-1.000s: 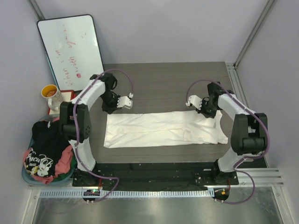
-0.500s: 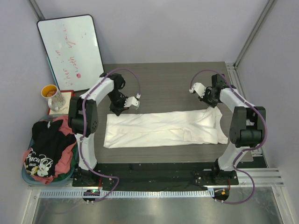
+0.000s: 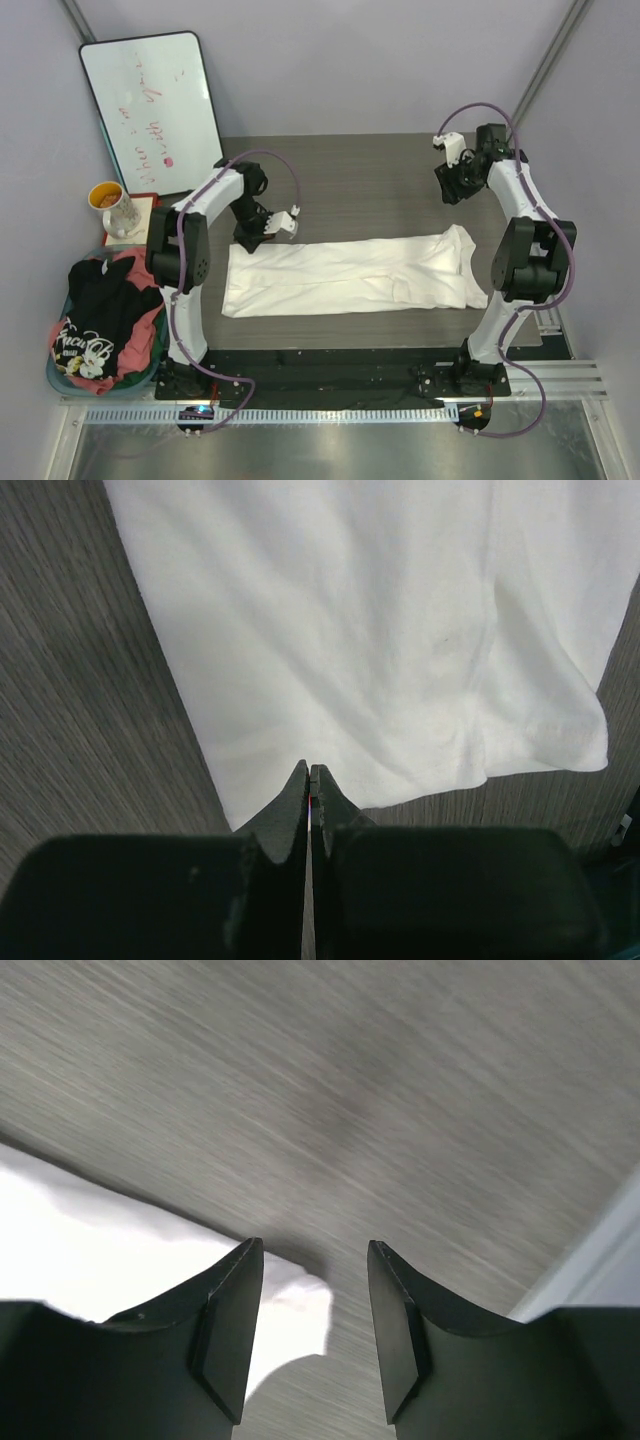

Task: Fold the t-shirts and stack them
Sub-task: Fold the other side of the tshirt into a rectangle

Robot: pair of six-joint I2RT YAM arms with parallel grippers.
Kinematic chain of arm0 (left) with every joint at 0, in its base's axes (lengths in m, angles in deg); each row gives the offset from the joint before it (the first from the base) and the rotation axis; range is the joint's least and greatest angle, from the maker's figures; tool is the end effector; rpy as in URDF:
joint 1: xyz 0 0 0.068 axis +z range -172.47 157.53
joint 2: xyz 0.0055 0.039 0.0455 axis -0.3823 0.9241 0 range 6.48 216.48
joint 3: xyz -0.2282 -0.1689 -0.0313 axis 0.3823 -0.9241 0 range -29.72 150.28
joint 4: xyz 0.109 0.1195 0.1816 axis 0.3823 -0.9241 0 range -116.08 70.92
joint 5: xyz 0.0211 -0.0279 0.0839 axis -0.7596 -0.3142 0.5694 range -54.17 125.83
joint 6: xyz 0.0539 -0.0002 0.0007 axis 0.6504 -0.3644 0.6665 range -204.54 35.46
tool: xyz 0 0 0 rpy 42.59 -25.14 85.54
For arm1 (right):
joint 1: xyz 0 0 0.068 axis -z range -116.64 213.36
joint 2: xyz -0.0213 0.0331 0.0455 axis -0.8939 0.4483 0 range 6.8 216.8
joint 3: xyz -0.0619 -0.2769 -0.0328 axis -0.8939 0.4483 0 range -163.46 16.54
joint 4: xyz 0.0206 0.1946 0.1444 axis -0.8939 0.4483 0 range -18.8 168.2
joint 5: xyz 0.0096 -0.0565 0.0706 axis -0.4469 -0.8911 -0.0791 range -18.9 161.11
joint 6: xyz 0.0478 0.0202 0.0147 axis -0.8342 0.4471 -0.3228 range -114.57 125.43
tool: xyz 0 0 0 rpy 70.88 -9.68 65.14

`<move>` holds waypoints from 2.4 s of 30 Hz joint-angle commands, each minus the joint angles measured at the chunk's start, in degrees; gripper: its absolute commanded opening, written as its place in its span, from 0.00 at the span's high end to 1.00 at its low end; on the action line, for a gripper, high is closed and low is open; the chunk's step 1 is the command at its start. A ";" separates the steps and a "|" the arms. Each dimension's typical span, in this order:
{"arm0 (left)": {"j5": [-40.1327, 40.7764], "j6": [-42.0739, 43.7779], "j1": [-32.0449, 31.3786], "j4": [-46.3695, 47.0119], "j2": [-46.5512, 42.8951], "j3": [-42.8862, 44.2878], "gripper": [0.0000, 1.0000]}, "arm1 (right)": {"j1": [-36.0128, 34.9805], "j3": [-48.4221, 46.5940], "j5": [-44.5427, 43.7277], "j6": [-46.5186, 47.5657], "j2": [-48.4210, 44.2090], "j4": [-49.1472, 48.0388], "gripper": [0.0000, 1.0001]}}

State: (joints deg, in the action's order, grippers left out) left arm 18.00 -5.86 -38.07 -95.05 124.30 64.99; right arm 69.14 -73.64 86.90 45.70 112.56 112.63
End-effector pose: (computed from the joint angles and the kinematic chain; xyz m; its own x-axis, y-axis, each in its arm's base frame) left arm 0.3470 -0.1081 0.2189 0.0186 0.9639 -0.2655 0.9737 -0.0777 -0.2139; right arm 0.3865 -0.0294 0.2867 -0.6040 -0.5640 -0.5631 -0.5780 0.7964 -0.1776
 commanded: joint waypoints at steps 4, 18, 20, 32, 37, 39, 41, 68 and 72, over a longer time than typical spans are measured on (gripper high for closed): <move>-0.37 0.52 -0.84 -5.69 -2.15 -0.41 1.00 | 2.13 -2.03 6.88 -9.25 4.11 9.10 0.44; 0.68 -0.62 -1.72 -3.06 -2.51 -2.78 1.00 | 7.93 -2.82 10.39 -8.37 2.70 18.51 0.51; 1.04 -1.06 -2.16 -2.18 -2.24 -2.87 1.00 | 7.93 -2.29 11.97 -8.45 3.23 18.42 0.53; 3.23 -4.84 -2.69 4.77 -1.45 -5.68 1.00 | 7.93 -3.43 13.39 -8.28 7.36 16.93 0.56; 5.17 -6.78 -3.56 7.58 -1.45 -7.97 0.96 | 7.93 -3.78 14.09 -8.10 9.03 16.84 0.59; 5.69 -7.30 -3.65 8.55 -1.36 -8.76 0.93 | 7.93 -4.22 14.27 -8.02 9.56 16.93 0.60; 6.22 -8.18 -3.83 10.04 -1.37 -9.55 0.87 | 7.84 -4.40 14.53 -8.02 10.17 16.93 0.61; 9.39 -7.84 -4.00 10.40 -1.45 -13.06 1.00 | 7.93 2.10 9.27 -1.08 4.64 18.25 0.94; 9.91 -7.22 -3.92 9.35 -1.72 -13.77 1.00 | 8.54 5.00 7.42 1.65 2.70 18.25 0.94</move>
State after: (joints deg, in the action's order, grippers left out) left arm 26.81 -15.02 -42.24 -84.97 122.97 53.34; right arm 77.23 -70.49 96.84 43.39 120.58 129.87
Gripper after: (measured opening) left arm 0.004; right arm 0.071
